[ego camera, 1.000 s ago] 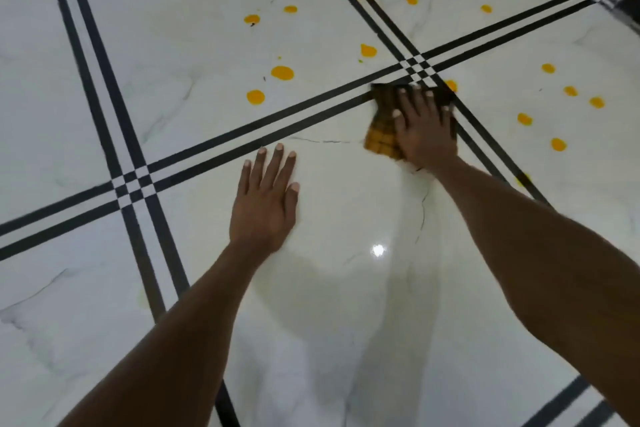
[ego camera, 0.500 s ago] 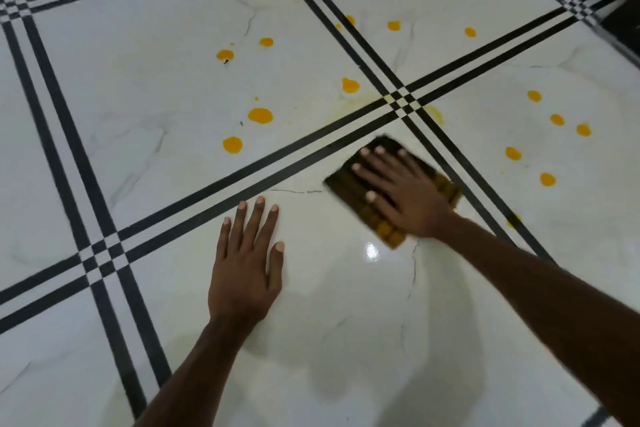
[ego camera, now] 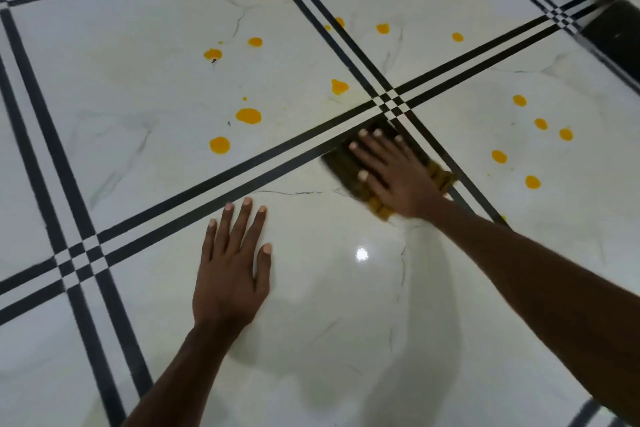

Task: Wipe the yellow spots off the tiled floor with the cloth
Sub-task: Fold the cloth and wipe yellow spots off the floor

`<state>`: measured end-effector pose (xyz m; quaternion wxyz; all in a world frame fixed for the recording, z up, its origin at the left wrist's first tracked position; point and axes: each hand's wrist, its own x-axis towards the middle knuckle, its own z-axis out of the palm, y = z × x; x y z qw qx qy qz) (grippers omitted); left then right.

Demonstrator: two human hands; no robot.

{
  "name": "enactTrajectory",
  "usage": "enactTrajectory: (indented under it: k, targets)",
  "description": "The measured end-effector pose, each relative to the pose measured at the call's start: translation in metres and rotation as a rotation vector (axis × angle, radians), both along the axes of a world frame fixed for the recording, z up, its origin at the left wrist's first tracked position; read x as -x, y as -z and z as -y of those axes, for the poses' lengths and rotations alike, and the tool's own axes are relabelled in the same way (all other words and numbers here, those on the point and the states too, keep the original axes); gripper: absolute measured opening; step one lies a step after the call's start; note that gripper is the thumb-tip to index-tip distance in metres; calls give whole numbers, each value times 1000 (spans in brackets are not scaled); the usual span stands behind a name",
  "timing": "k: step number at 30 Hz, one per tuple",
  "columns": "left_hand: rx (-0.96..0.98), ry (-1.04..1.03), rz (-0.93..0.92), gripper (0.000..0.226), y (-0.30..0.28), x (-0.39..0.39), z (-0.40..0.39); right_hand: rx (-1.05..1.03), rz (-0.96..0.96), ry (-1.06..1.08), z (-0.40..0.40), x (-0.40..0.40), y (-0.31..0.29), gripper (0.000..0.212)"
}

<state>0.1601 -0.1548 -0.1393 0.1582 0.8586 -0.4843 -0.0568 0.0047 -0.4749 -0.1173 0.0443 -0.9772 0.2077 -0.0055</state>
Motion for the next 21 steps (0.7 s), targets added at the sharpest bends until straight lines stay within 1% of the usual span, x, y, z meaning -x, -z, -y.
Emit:
enactTrajectory:
  k: [2,3,4,5,7,9,11,12,13,14,16,17,18,19,21]
  targets:
    - [5,-1,10,61,1,1,0,-10,62,353,31,-33,-1,64]
    - [4,1,16,61,1,1,0,-28,81,431,31,-59,0,68]
    - [4,3,19,62,1,1,1,-37,75,412,19,-85,-2,71]
    - [-2,1,25,62,2,1,1,-39,55,315,-2,-107,-1,72]
    - [-13,7,29,61,2,0,-1,-13,49,40,-54,-112,1,63]
    - [-14,10,28,61,0,-1,-1,1,10,-188,-88,-66,1,56]
    - [-12,10,19,61,-1,0,1,-24,-41,-310,-79,-7,-1,58]
    - [-14,3,15,61,-1,1,0,-29,-38,-289,-64,12,0,58]
    - [-19,-4,13,61,-1,2,-1,-28,-23,-194,-46,22,1,58]
    - [-24,-6,13,61,0,1,1,-18,-8,-48,-28,19,-1,59]
    - [-33,-2,19,61,0,2,1,-49,30,289,-15,-17,-2,61]
    - [-31,-1,25,61,0,2,0,-57,42,378,-20,-42,0,62]
    - [-22,1,33,61,1,1,1,-51,45,384,-32,-65,2,62]
    - [-17,1,39,60,2,1,0,-42,54,314,-49,-82,4,62]
    - [-13,11,38,60,3,-1,-1,-17,69,89,-96,-85,6,60]
